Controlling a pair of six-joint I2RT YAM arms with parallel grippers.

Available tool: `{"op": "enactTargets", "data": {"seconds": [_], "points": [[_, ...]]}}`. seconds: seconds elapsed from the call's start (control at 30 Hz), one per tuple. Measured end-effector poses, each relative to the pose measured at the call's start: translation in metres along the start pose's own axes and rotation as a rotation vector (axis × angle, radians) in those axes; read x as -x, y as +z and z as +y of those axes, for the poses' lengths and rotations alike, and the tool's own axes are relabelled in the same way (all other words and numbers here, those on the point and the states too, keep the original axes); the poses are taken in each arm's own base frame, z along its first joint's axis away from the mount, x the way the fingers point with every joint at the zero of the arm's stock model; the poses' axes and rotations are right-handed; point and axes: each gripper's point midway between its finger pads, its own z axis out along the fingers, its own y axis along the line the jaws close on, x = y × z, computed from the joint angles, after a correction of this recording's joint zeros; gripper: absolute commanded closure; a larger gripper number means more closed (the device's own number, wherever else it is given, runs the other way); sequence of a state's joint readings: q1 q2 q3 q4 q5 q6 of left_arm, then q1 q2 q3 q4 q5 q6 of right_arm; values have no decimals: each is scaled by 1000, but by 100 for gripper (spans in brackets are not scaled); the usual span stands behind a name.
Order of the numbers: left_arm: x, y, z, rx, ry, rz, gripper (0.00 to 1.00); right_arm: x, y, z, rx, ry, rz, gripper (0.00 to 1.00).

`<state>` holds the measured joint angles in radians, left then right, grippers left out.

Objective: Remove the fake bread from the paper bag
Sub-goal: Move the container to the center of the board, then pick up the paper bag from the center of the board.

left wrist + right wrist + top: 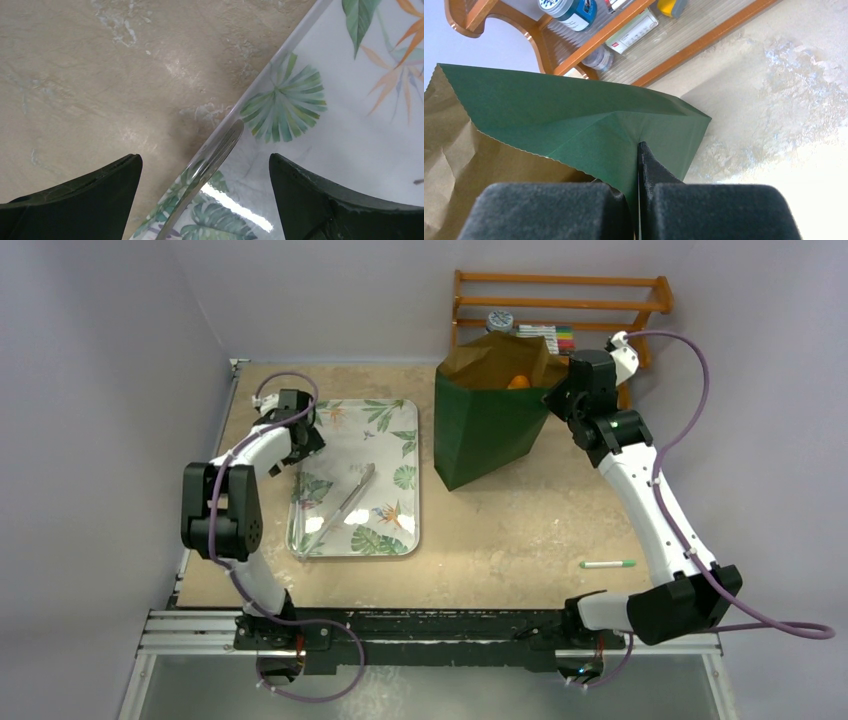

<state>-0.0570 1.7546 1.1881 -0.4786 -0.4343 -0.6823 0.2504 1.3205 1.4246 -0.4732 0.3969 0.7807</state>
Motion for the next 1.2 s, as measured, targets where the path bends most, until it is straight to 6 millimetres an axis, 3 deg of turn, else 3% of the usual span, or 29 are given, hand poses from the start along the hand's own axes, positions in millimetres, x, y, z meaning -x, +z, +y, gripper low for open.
{"op": "enactTargets", "data": {"seconds": [0.23,0.6,0.73,0.93,1.07,1.13,1.2], "points": [[1,22,-9,19,62,5,7,-3,-1,3,19,-11,16,100],[21,45,-18,23,59,-16,39,-3,-1,3,26,-34,21,100],[28,52,-24,8,60,-14,60,-3,-1,3,26,-40,22,100],[25,60,-33,-25,88,13,69,-2,-3,7,41,-46,27,100],[21,63,-40,-59,103,27,84,2,-6,12,61,-60,23,100],[20,63,-42,-72,120,31,98,4,-8,18,82,-71,24,100],[20,63,-42,-83,139,34,100,7,-8,22,94,-78,20,100]]}}
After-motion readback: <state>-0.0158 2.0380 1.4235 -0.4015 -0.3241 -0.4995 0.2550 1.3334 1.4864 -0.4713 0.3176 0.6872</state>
